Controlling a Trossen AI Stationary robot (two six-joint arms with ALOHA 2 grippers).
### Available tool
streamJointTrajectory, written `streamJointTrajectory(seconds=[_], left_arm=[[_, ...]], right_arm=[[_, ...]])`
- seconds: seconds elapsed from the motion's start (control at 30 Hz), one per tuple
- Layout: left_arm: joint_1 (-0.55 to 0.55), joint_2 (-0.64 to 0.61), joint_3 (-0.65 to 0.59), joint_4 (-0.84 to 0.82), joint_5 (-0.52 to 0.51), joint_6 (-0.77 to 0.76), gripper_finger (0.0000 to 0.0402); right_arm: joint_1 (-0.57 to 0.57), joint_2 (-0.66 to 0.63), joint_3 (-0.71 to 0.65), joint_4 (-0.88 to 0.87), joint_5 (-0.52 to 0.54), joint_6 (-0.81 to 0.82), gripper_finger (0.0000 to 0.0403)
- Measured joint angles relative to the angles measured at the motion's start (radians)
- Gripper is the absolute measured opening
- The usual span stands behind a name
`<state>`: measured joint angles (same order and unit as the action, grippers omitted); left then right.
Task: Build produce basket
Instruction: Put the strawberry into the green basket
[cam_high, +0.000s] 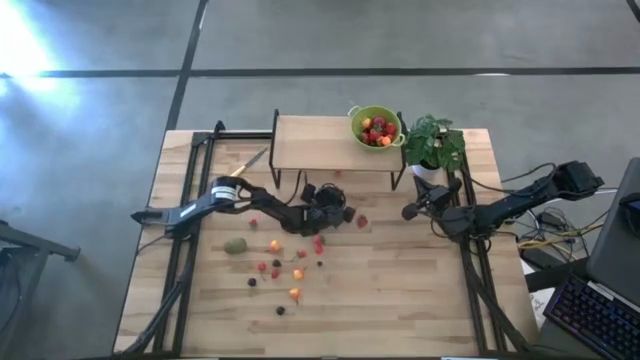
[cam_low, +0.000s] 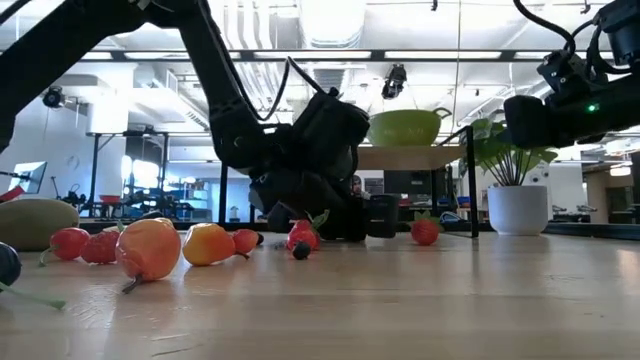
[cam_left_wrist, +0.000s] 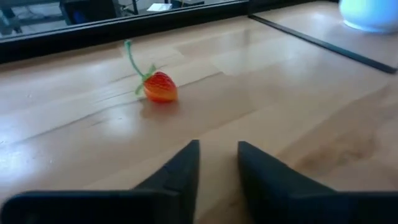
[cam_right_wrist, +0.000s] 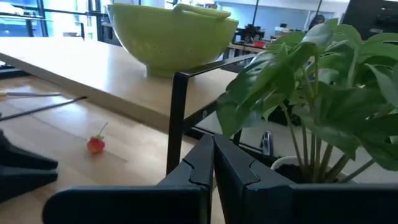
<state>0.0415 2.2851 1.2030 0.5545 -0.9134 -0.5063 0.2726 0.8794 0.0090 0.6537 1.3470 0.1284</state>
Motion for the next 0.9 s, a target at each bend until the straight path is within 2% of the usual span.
streamJointTrajectory(seconds=[0.17, 0.3, 0.47, 0.63, 0.9], left_arm=[[0.029, 0.001, -0.002, -0.006, -0.003, -0.068, 0.0196], [0.052, 0.002, -0.001, -0.01, -0.012, -0.065, 0.0231], [0.071, 0.002, -0.001, 0.003, -0.006, -0.071, 0.024], [0.083, 0.003, 0.011, 0.014, 0.057, -0.067, 0.0241], [0.099, 0.023, 0.019, 0.056, 0.063, -0.069, 0.0241]], right_arm=[[0.0, 0.008, 0.0, -0.008, -0.001, 0.027, 0.0008], [0.0, 0.008, 0.0, -0.04, -0.001, 0.075, 0.0008], [0.0, 0.008, 0.0, -0.082, -0.001, 0.137, 0.0008], [0.0, 0.012, 0.0, -0.082, -0.001, 0.14, 0.0008], [0.0, 0.012, 0.0, -0.082, -0.001, 0.134, 0.0008]])
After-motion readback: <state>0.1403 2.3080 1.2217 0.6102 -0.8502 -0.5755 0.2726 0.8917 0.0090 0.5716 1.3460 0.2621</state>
